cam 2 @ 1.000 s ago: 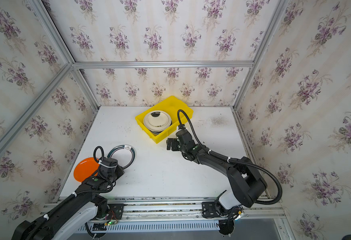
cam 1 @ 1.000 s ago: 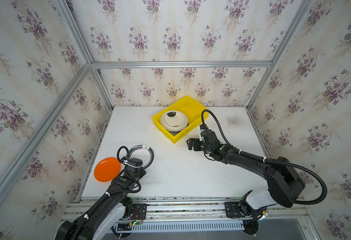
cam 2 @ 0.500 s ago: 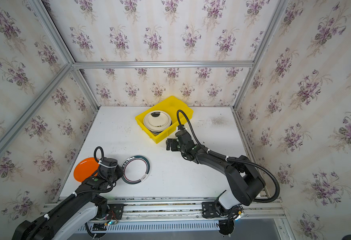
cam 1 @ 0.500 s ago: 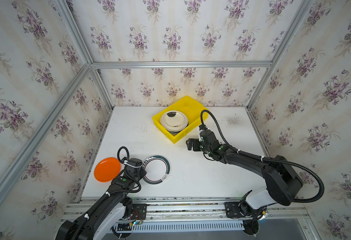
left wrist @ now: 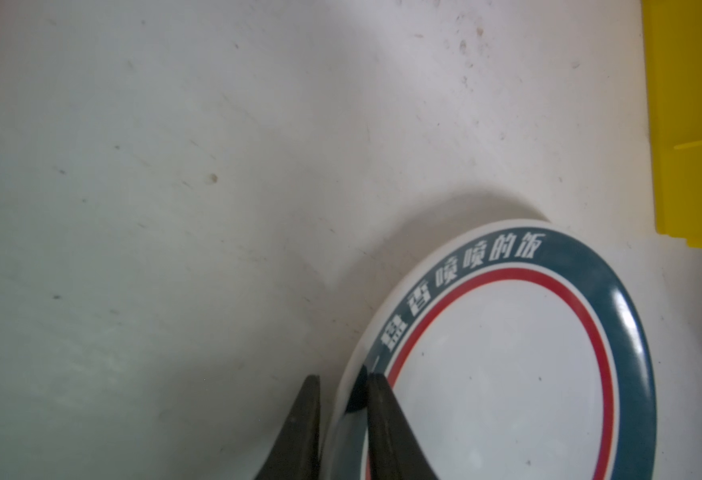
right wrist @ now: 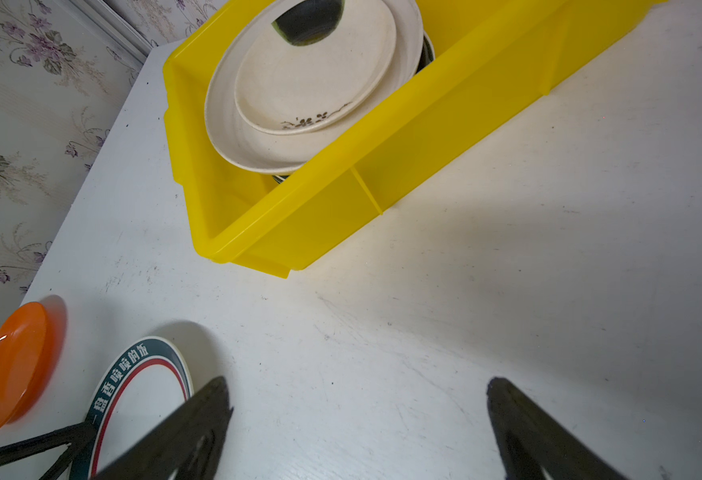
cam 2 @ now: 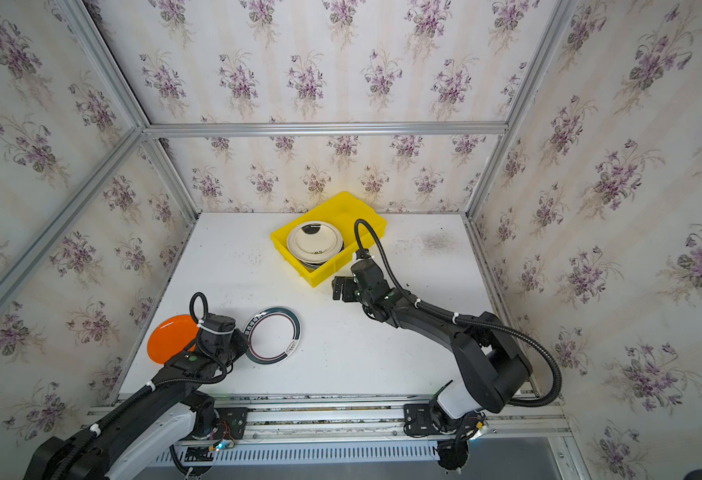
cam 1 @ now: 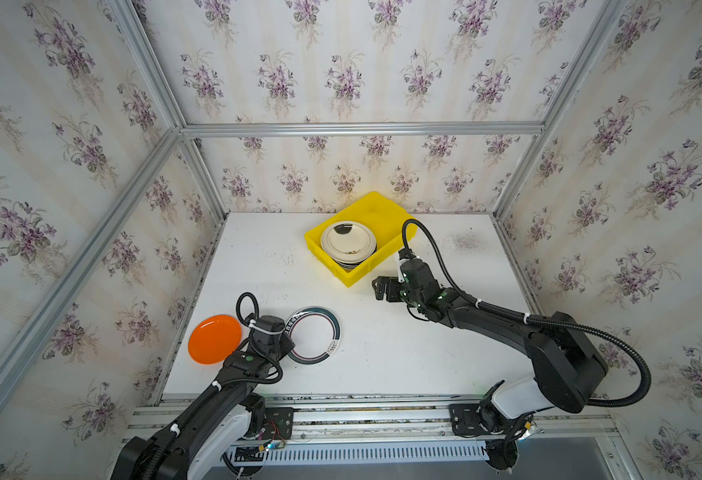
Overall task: Place the plates into the plastic bin on the countertop
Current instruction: 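Lower the left gripper onto the green-rimmed plate rim and pinch it, then lift the green-rimmed plate upright with the left gripper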
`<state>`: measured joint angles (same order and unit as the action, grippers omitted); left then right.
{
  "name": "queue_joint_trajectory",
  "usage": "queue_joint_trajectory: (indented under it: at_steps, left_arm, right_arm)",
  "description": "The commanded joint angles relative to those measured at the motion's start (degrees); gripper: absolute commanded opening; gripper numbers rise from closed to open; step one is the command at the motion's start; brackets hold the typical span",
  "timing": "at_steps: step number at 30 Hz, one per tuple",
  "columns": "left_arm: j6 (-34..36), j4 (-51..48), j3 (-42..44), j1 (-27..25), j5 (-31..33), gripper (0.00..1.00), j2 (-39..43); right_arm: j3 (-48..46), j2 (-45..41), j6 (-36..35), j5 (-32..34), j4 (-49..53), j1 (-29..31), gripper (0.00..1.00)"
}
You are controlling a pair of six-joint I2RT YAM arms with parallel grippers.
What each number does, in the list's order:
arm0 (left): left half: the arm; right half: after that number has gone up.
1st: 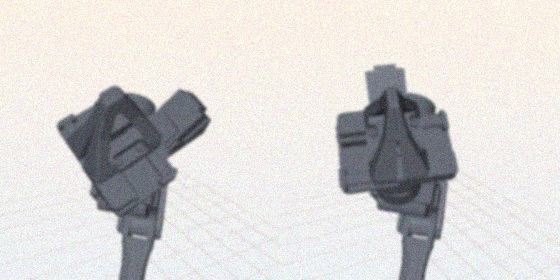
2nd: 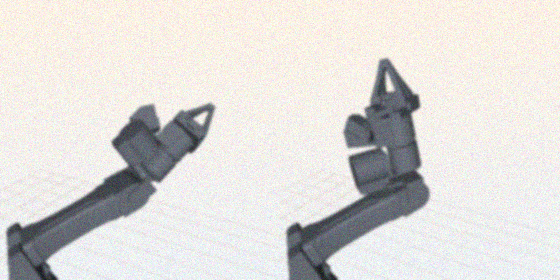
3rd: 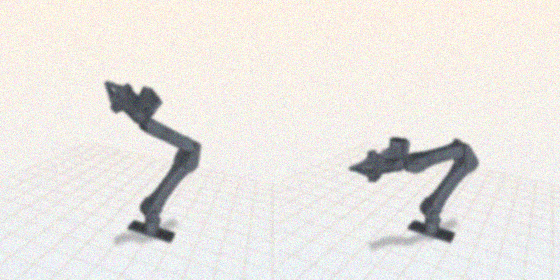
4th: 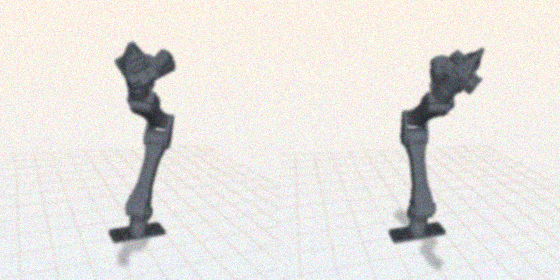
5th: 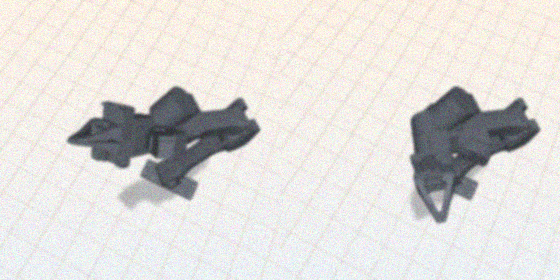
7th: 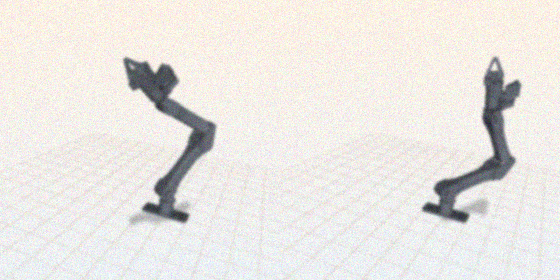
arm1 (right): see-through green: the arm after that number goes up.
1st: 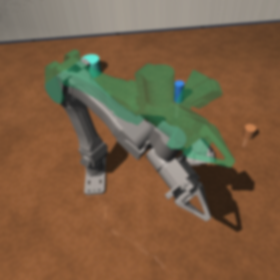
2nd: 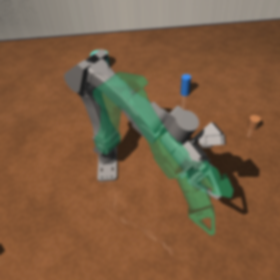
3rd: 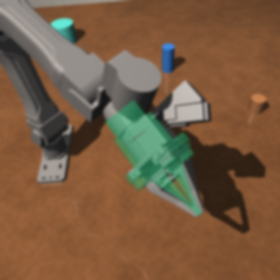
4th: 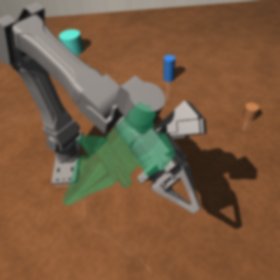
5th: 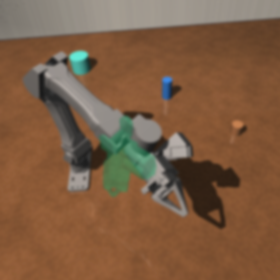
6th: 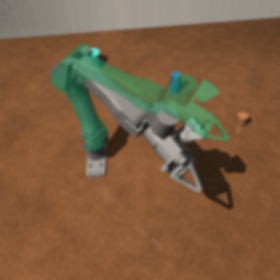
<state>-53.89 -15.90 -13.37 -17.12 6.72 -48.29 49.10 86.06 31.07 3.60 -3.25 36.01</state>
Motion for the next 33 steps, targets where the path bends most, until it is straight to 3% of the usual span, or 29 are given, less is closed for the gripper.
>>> queue_joint_trajectory:
  at_steps: [1,13,20,33]
  left_arm:
    - [0.6,-1.5,-0.2,0.1,-1.7,0.22,-0.4]
    - [2.8,0.3,-2.2,0.1,-3.8,0.16,-2.8]
    - [3.4,0.4,-2.9,0.1,-3.8,0.05,-3.1]
    - [4.6,0.4,-6.2,0.1,-8.0,0.00,3.6]
  right_arm:
    - [1.0,-0.3,-0.2,0.9,-0.8,0.0,0.99]
    - [0.2,-1.1,0.1,0.4,0.4,0.0,0.99]
    - [-0.3,-2.0,0.0,0.7,0.7,0.0,0.98]
    - [-0.6,-3.7,0.5,1.2,1.6,0.0,0.99]
